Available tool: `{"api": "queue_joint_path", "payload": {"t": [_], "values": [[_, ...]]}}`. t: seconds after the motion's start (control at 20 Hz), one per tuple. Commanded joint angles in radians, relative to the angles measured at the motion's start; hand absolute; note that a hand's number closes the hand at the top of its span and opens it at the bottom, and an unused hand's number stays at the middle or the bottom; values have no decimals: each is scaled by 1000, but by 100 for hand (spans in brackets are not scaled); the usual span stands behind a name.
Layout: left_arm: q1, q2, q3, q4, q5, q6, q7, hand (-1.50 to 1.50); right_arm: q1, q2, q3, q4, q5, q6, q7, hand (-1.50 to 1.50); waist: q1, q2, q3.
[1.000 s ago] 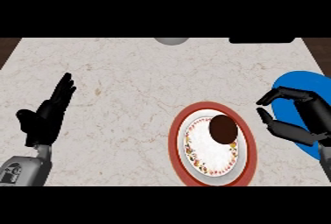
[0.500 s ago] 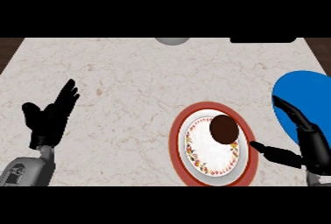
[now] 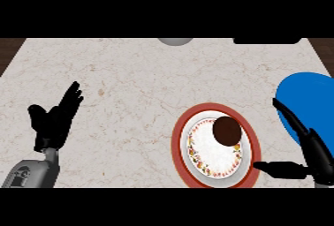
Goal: Pick the cupcake from the plate and place it in the plate
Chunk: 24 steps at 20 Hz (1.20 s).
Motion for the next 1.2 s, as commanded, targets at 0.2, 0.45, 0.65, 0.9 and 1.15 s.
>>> {"api": "queue_joint_path", "payload": {"t": [0.2, 0.45, 0.65, 0.9, 1.15], "values": [[15, 1, 40, 24, -8, -35, -38, 0, -44, -36, 67, -76, 109, 138, 258, -150, 5, 1, 0], [-12, -28, 27, -17, -24, -8, 25, 0, -74, -39, 135, -162, 238, 187, 467, -150, 3, -1, 0], [-9, -43, 17, -1, -43, -19, 30, 0, -159, 10, 176, -125, 315, 248, 582, -150, 7, 1, 0], [-5, -24, 55, -16, -40, -55, 25, 0, -235, 34, 146, 36, 345, 327, 538, -150, 8, 2, 0], [-34, -54, 60, -40, -66, -40, 73, 0, -263, 122, 172, 13, 409, 395, 636, -150, 7, 1, 1]]}}
